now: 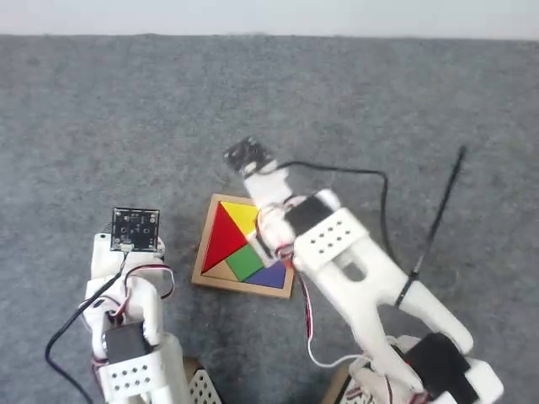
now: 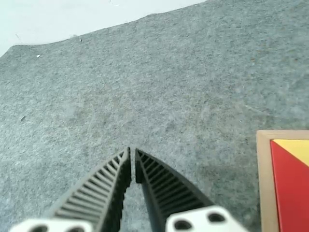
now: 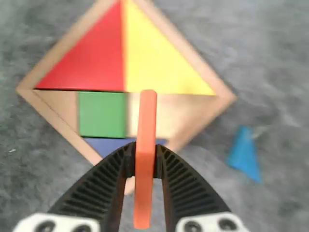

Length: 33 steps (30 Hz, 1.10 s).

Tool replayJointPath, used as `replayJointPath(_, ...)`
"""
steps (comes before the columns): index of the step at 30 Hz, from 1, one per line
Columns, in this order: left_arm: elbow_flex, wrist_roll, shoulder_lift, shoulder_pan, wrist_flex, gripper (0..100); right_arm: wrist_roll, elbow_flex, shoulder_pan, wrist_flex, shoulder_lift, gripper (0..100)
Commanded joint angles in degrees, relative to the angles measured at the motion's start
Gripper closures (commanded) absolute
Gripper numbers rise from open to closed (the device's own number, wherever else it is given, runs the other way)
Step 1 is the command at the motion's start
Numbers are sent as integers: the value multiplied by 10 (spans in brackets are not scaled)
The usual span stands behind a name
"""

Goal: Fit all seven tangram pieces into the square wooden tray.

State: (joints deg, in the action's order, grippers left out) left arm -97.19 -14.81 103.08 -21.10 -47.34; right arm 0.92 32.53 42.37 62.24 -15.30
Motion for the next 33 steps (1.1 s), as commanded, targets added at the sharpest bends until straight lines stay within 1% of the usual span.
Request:
replayJointPath(1, 7, -7, 11, -2, -3, 985, 34, 24, 15, -53, -34, 982)
replayJointPath(4, 7, -7, 11, -2, -3, 985, 63, 56, 15, -99, -34, 982)
replayJointPath(8, 7, -7, 11, -2, -3, 985, 120, 102, 12, -170, -34, 981)
replayJointPath(11, 7, -7, 11, -2, -3, 985, 163, 127, -9, -212, -34, 957)
replayJointPath(14, 7, -7, 11, -2, -3, 985, 207, 142, -47, -226, -34, 943)
replayJointPath(17, 7, -7, 11, -2, -3, 985, 212, 146, -66, -225, -33, 944)
replayJointPath(21, 7, -7, 11, -2, -3, 985, 215, 146, -68, -226, -33, 947)
replayJointPath(24, 7, -7, 11, -2, -3, 985, 214, 145, -74, -225, -34, 971)
replayJointPath(29, 7, -7, 11, -2, -3, 985, 215, 144, -117, -221, -34, 975)
replayJointPath(33, 7, -7, 11, -2, -3, 985, 215, 143, -132, -204, -34, 976)
